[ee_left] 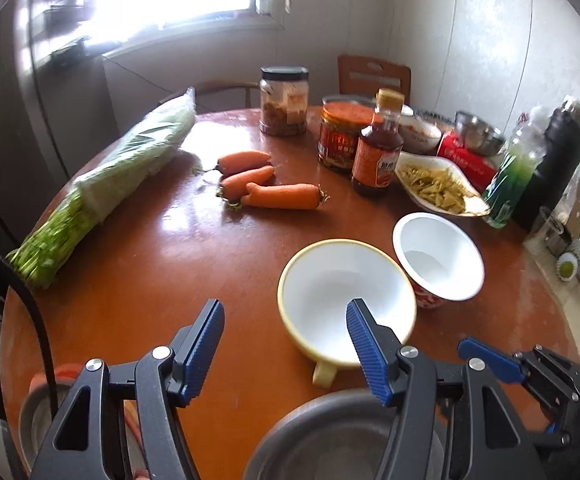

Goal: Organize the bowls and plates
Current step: 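Reach the left gripper to the yellow bowl rim and grasp it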

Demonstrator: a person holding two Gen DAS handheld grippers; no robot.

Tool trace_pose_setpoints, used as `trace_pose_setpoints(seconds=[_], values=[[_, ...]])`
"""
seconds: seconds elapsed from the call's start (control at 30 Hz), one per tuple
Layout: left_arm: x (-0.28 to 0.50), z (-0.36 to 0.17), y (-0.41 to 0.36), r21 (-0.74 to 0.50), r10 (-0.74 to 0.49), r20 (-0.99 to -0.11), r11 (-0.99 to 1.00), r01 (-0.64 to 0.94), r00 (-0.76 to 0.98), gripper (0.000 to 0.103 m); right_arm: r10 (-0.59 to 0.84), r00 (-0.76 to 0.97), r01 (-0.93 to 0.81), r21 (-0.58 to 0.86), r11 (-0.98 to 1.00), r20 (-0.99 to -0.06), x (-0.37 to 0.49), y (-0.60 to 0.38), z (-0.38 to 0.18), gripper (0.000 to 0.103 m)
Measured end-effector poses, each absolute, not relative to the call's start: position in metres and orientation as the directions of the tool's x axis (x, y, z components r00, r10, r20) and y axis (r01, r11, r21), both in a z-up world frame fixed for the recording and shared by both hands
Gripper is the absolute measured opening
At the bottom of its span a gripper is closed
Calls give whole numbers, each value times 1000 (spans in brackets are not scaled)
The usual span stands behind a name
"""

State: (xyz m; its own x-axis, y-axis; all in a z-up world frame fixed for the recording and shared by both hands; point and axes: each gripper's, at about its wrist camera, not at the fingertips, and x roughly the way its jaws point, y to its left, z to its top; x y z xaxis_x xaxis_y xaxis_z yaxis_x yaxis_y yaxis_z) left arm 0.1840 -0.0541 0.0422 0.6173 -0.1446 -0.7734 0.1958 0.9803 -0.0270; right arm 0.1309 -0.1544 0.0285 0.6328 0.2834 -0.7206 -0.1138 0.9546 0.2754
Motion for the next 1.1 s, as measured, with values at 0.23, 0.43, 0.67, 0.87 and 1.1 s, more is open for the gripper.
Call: trace_pose_setpoints(seconds=[0.23, 0.43, 0.67, 0.87, 1.1], values=[[229, 15, -59, -27, -130, -823, 981, 191, 552, 63, 306, 596, -95, 313, 945, -742, 162, -154, 13, 46], [246, -8, -60, -55, -144, -856, 980, 189, 497, 51, 298, 590, -104, 296, 950, -750, 175, -150, 2, 42], [249, -22, -62, -103, -190, -875, 972, 212, 445, 33, 286, 599, -135, 257, 957, -748, 184, -145, -1, 41], [243, -22, -50, -118, -187, -874, 977, 177, 448, 25, 272, 609, -158, 222, 962, -746, 189, -142, -3, 40], [232, -25, -37, -141, -179, -874, 983, 118, 452, 23, 262, 607, -180, 192, 965, -750, 197, -133, -6, 38]])
